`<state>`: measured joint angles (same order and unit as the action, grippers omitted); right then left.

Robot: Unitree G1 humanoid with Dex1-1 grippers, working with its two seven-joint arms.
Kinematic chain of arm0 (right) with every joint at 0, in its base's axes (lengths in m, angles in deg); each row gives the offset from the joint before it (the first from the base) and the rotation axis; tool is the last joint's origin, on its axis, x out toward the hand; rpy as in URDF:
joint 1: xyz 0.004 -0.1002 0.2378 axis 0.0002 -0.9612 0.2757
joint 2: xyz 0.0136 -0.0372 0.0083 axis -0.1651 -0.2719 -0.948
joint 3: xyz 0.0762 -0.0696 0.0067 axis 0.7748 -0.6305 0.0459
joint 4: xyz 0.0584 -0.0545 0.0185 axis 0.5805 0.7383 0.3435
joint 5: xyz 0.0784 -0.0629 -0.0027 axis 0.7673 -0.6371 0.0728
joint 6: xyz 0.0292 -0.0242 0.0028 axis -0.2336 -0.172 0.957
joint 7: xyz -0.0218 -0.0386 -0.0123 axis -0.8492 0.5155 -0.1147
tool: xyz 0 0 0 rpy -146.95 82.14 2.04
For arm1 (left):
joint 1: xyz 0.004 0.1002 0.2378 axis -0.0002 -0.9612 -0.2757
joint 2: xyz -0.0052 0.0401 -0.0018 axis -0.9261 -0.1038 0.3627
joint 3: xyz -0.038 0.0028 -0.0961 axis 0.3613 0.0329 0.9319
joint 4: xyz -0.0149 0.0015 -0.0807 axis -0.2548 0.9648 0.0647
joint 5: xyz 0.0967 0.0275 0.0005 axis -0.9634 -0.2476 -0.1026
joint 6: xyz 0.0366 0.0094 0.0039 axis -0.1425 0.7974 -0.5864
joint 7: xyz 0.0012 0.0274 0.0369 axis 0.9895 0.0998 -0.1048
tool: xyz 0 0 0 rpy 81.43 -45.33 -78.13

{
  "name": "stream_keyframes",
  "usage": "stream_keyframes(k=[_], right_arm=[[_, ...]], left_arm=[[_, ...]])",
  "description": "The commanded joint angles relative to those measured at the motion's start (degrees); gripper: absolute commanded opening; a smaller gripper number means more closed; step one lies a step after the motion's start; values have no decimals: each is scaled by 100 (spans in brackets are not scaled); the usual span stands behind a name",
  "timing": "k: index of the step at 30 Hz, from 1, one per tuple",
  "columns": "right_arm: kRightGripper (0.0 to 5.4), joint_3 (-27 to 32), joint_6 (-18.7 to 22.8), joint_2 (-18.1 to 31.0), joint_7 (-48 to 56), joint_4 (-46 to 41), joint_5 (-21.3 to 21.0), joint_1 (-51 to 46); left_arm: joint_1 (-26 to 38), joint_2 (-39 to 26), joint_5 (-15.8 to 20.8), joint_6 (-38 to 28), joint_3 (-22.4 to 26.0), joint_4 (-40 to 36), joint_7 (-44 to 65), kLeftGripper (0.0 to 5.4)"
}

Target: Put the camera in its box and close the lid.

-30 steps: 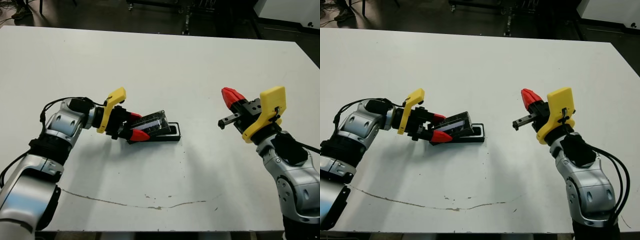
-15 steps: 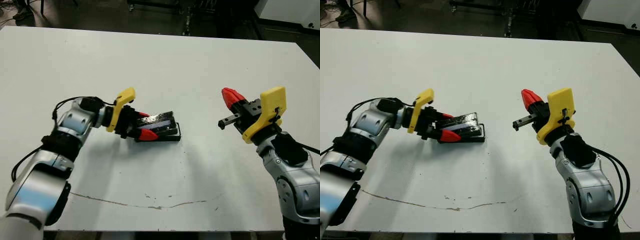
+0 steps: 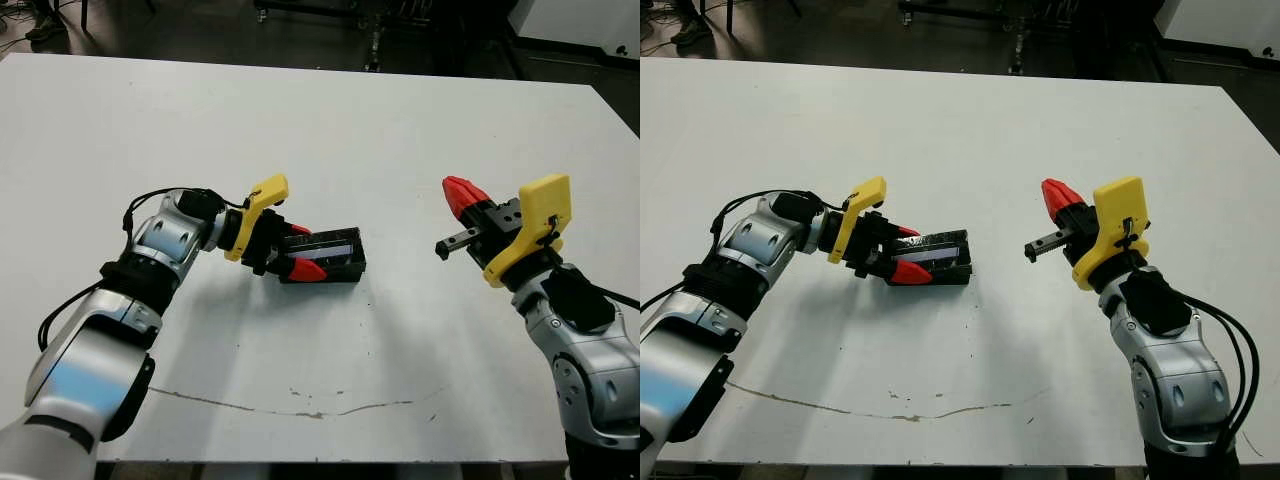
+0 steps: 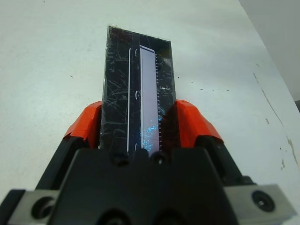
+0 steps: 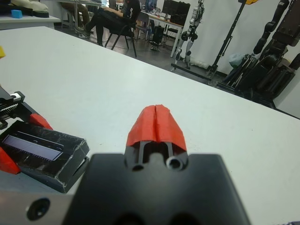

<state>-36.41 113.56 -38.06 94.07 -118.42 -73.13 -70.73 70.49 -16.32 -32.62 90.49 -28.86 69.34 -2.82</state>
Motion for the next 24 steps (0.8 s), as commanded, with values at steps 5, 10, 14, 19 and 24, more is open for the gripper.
stream_keyframes(k=[5, 10, 14, 19, 24], right_arm=[[0, 41, 118, 32, -37, -38, 31, -64], [0, 39, 135, 42, -33, -42, 31, -43], [0, 44, 163, 46, -32, -46, 42, -27], [0, 50, 199, 36, -41, -68, 43, -16], [0, 59, 210, 38, -26, -63, 55, -6]], left_arm=[[-227, 254, -327, 168, -299, 308, -76, 313], [-211, 248, -394, 280, -386, 296, -105, 313], [-177, 238, -455, 396, -454, 358, -100, 313], [-113, 253, -588, 415, -573, 615, -161, 313], [-9, 323, -820, 462, -790, 850, -273, 313]])
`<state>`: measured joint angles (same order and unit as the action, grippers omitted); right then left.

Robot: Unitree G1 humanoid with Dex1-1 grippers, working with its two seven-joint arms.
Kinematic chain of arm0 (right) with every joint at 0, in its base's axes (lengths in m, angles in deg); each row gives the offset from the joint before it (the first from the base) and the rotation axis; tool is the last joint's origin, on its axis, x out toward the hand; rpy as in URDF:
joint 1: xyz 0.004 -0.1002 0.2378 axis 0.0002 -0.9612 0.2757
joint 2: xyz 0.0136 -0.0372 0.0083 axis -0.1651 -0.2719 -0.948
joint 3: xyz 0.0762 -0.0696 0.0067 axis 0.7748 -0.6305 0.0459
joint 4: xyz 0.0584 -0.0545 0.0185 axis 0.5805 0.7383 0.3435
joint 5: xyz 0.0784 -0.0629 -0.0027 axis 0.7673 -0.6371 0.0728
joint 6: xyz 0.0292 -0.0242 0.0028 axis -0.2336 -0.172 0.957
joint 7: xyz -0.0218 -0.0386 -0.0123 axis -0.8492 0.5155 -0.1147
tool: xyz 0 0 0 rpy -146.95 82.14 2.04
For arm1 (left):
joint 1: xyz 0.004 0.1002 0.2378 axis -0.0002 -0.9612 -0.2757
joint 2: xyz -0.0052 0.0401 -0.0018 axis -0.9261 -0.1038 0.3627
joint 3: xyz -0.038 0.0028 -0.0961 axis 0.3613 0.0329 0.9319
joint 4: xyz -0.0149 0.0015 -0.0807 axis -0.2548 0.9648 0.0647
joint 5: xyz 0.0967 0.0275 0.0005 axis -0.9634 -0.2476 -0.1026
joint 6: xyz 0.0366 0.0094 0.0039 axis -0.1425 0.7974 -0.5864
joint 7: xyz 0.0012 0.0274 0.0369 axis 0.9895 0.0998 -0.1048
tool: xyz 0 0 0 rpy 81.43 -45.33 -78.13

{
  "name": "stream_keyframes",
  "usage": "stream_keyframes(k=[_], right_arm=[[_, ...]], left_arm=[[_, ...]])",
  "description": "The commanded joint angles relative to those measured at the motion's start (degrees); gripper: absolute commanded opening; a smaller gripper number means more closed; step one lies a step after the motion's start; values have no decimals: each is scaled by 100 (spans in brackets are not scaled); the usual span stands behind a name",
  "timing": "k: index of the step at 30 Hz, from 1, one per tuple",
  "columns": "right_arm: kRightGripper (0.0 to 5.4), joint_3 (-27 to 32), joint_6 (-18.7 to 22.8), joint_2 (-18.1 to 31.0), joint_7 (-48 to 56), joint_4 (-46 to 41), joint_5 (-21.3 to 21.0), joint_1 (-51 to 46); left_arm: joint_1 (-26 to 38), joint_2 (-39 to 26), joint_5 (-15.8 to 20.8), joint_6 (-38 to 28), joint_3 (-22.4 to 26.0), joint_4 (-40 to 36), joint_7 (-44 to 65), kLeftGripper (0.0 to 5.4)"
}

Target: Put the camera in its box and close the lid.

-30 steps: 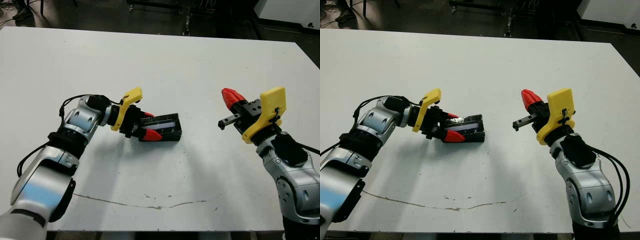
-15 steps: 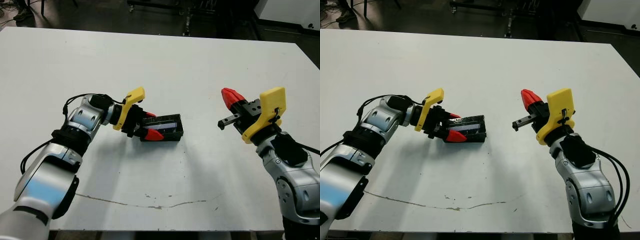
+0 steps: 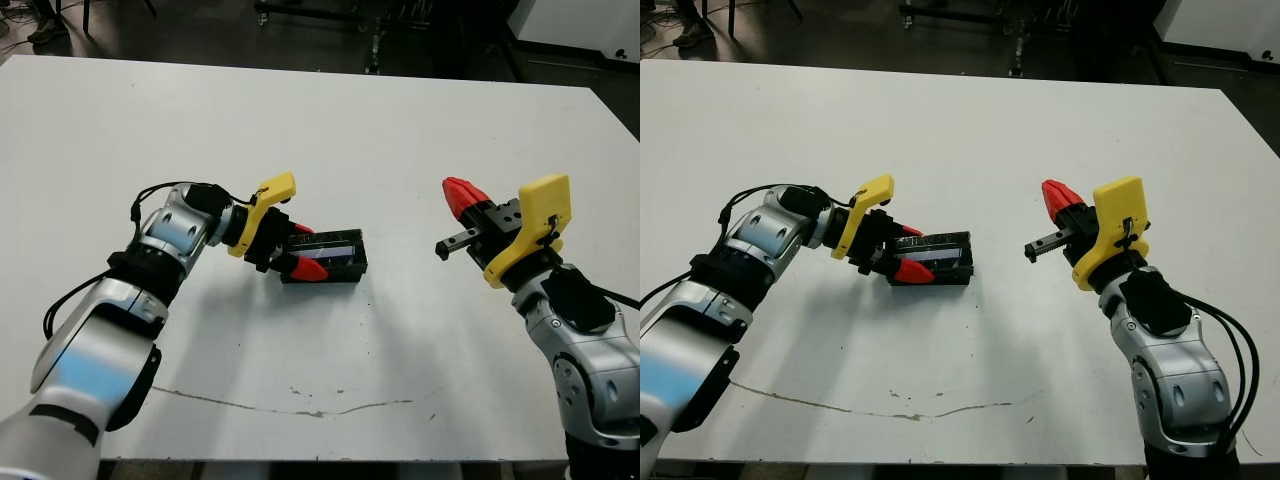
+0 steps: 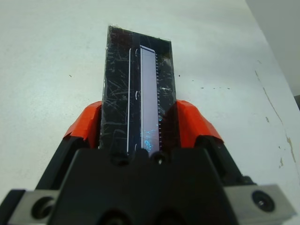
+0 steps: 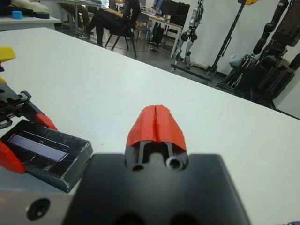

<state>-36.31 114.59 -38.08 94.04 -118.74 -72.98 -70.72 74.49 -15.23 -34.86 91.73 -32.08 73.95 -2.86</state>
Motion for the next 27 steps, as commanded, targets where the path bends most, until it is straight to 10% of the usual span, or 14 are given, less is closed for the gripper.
stream_keyframes(k=[1, 27], right_arm=[[0, 48, 90, 39, -16, -30, 41, -10], [0, 102, 24, 32, 4, -20, 121, -83]], left_arm=[[-394, 234, -633, 334, -507, 437, -270, 313], [-702, 344, -494, 340, -217, 652, -409, 312]])
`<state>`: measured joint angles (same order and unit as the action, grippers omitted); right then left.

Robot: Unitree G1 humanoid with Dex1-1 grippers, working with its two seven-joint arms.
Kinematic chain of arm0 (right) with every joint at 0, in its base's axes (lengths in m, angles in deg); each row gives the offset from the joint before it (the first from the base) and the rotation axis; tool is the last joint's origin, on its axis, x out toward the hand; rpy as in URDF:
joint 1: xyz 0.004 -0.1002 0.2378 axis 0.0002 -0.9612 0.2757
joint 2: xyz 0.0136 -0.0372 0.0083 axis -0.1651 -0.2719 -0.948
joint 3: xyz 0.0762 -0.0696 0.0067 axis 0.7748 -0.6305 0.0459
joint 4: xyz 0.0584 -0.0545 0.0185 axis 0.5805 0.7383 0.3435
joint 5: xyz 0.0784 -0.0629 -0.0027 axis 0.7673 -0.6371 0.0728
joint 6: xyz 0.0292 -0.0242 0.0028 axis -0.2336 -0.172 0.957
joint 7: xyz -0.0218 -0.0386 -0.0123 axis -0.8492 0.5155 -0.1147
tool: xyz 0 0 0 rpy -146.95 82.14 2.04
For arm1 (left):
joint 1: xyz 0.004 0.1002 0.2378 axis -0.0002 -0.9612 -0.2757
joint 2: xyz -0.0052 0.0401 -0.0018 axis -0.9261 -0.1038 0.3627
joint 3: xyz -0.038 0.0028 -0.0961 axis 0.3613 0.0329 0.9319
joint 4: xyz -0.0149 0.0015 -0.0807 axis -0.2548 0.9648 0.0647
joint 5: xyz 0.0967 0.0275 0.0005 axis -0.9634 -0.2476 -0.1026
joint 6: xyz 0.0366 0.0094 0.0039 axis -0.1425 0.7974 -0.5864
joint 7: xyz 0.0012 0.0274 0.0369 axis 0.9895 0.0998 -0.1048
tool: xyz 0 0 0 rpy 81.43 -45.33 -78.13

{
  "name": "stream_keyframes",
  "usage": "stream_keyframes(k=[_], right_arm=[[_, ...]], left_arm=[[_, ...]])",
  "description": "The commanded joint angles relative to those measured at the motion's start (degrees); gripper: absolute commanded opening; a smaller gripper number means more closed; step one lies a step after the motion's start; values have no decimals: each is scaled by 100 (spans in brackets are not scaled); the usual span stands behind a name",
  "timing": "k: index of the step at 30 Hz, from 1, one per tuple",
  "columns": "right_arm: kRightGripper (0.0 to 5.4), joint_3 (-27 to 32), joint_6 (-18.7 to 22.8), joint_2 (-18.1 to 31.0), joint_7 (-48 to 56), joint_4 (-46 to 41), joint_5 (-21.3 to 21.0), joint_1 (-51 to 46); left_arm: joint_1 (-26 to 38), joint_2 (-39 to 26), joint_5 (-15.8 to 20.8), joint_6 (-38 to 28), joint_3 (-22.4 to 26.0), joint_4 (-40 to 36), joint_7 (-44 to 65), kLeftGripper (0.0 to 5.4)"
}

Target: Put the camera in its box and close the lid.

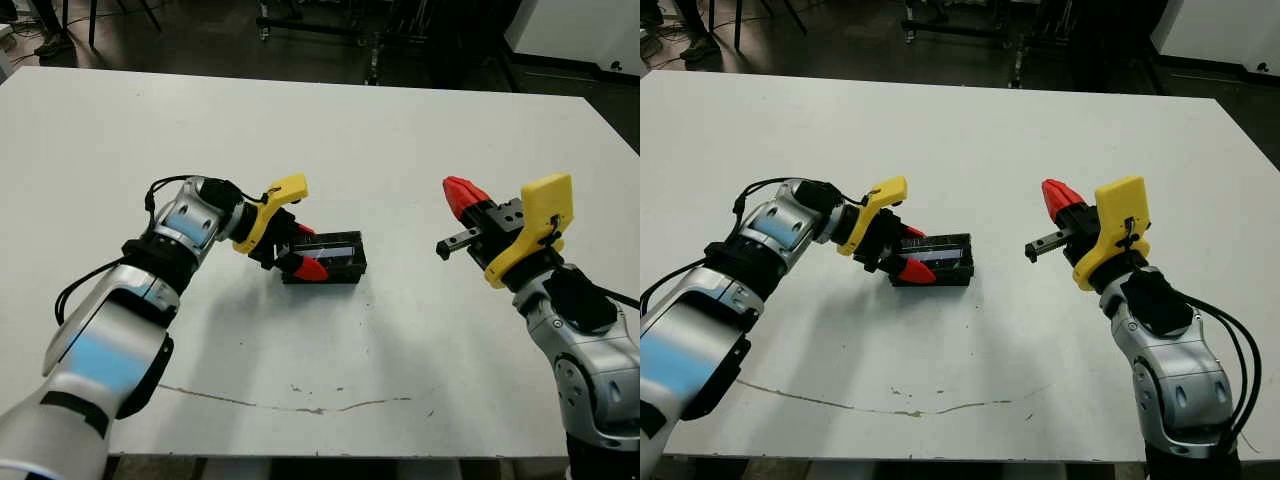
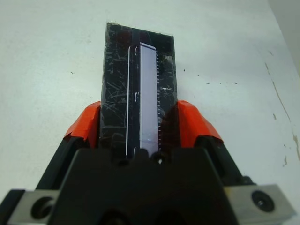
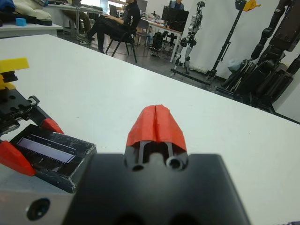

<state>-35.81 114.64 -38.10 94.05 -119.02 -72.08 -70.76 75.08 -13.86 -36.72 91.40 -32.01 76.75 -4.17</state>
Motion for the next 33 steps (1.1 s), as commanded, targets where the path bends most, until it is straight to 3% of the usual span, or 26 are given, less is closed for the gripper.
stream_keyframes(k=[1, 22, 33], right_arm=[[0, 46, 5, 47, 10, 12, 25, -80], [0, -5, 116, 77, -20, -57, 3, -89], [0, -22, 128, 88, -16, -54, -11, -88]], left_arm=[[-768, 192, -286, 376, -181, 388, -263, 312], [-995, -92, -226, 36, 159, 570, -153, 312], [-1110, -213, -174, -796, 275, 778, 35, 312]])
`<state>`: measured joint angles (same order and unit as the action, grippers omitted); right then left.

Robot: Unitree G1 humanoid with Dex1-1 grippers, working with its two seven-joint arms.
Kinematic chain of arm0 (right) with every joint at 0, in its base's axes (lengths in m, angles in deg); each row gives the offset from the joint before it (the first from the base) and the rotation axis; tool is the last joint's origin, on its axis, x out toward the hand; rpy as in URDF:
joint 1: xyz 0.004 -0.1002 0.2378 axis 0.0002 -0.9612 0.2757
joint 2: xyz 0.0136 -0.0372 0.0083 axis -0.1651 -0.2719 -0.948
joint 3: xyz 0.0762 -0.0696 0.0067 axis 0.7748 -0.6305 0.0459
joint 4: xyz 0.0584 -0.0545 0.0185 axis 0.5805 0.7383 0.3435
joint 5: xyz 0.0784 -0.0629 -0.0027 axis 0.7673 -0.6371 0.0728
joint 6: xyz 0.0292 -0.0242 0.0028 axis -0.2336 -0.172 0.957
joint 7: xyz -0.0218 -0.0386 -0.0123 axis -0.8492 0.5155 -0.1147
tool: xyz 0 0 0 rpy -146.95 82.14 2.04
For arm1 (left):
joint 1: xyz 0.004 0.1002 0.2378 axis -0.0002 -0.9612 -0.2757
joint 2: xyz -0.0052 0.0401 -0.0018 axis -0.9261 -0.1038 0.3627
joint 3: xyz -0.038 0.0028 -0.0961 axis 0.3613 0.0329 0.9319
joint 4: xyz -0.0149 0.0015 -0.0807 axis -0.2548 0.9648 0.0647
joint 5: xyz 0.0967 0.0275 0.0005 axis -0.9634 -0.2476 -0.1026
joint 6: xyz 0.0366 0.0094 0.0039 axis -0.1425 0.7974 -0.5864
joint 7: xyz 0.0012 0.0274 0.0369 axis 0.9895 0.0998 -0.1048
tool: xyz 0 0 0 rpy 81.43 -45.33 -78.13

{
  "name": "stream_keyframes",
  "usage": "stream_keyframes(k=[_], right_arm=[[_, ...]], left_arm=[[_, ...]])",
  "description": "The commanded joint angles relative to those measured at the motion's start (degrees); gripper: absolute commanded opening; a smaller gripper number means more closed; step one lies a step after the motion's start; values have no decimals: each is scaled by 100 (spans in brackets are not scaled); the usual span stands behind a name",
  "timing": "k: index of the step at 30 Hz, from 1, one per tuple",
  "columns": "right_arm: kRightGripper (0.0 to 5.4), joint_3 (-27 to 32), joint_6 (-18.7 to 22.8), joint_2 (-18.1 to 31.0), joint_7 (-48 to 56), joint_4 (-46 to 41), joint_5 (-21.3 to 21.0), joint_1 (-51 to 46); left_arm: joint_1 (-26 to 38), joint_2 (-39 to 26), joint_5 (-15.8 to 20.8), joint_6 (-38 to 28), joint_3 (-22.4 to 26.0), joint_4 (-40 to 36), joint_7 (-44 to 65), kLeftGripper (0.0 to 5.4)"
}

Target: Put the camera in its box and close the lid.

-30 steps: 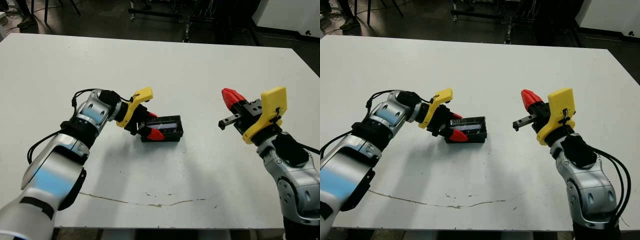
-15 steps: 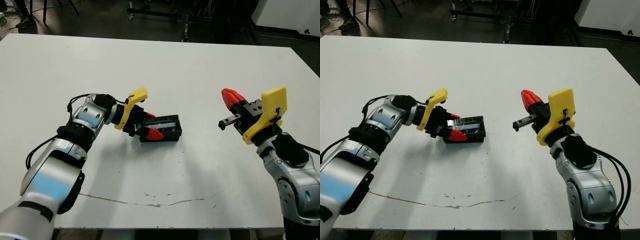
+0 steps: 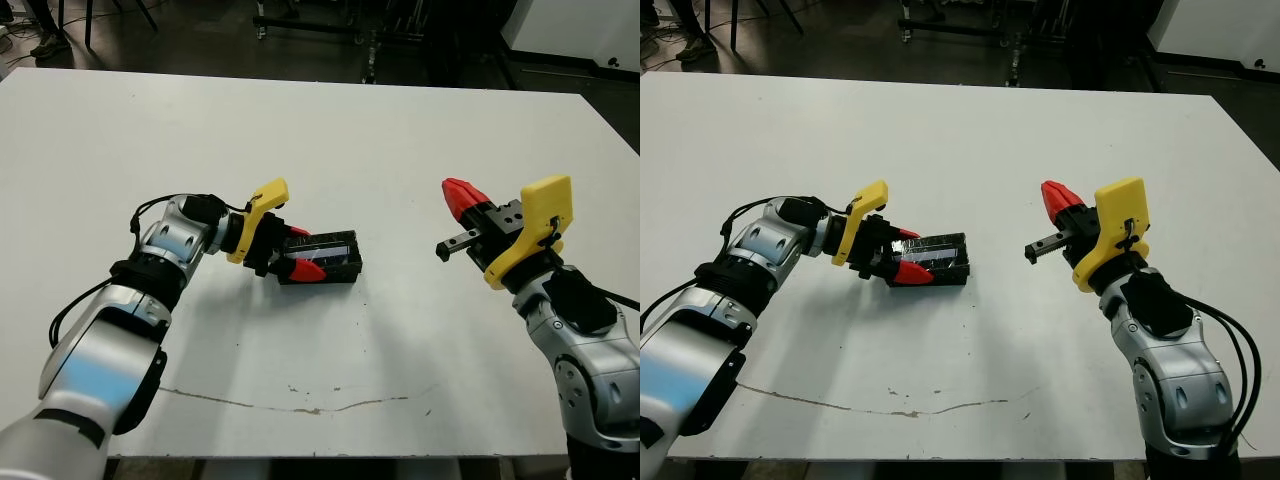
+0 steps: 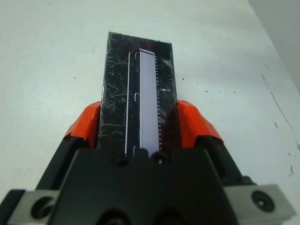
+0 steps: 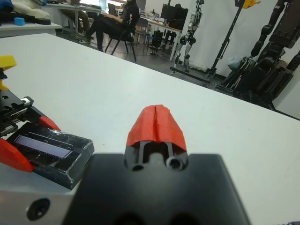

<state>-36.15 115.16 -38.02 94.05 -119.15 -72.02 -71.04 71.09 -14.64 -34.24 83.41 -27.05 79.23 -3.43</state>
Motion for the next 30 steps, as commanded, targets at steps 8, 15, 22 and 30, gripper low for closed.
stream_keyframes(k=[8, 15, 22, 30], right_arm=[[0, 6, 39, 84, 21, -21, -9, -49], [0, 13, 98, 67, -1, -36, 17, -46], [0, 4, 77, 87, 28, -21, 18, -33], [0, 21, 62, 99, 40, -1, 23, -14]], left_arm=[[-649, -208, -396, -31, -110, 921, 153, 312], [-682, -330, -392, -289, -58, 994, 301, 312], [-662, -391, -380, -214, -10, 1089, 360, 312], [-657, -321, -376, -81, -1, 1063, 268, 312]])
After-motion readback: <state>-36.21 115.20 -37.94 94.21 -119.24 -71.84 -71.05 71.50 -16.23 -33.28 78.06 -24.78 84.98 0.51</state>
